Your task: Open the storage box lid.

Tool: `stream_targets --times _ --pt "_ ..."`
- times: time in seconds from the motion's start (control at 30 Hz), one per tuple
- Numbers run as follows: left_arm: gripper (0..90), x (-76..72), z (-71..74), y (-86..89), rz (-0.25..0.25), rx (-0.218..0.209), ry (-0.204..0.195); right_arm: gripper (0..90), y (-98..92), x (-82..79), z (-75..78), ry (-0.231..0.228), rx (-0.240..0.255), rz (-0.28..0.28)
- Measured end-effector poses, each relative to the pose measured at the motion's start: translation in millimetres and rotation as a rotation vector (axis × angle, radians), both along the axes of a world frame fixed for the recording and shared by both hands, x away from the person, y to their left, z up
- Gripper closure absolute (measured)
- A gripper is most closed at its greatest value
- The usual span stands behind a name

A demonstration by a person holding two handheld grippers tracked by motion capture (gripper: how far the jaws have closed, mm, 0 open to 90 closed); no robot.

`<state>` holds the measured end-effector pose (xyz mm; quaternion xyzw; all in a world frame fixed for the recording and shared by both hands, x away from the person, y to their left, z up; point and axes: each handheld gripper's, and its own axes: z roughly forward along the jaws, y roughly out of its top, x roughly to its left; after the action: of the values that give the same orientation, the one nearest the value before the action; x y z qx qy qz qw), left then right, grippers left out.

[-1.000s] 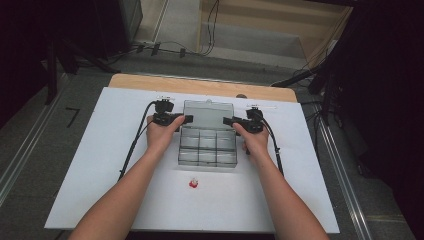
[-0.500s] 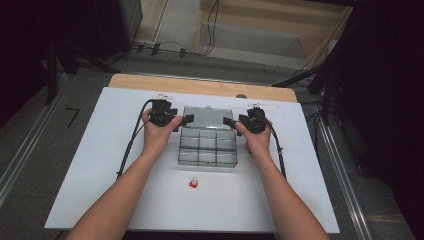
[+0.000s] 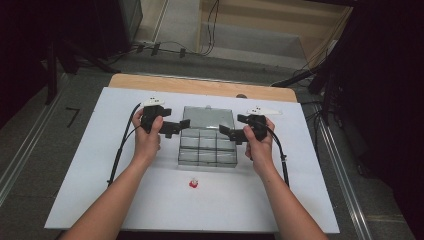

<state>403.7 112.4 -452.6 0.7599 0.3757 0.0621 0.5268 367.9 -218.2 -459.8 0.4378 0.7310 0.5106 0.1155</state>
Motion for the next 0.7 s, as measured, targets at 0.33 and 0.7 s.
stream_targets --times 0.33,0.7 --pt "0.0 -31.6 4.9 10.7 -0.016 -0.003 -0.061 0.0 7.2 -32.0 10.0 -0.087 -0.037 0.04" --pt "0.0 -64.6 5.5 22.1 -0.028 0.006 -0.118 0.0 17.2 -61.7 10.3 -0.115 -0.067 0.097"
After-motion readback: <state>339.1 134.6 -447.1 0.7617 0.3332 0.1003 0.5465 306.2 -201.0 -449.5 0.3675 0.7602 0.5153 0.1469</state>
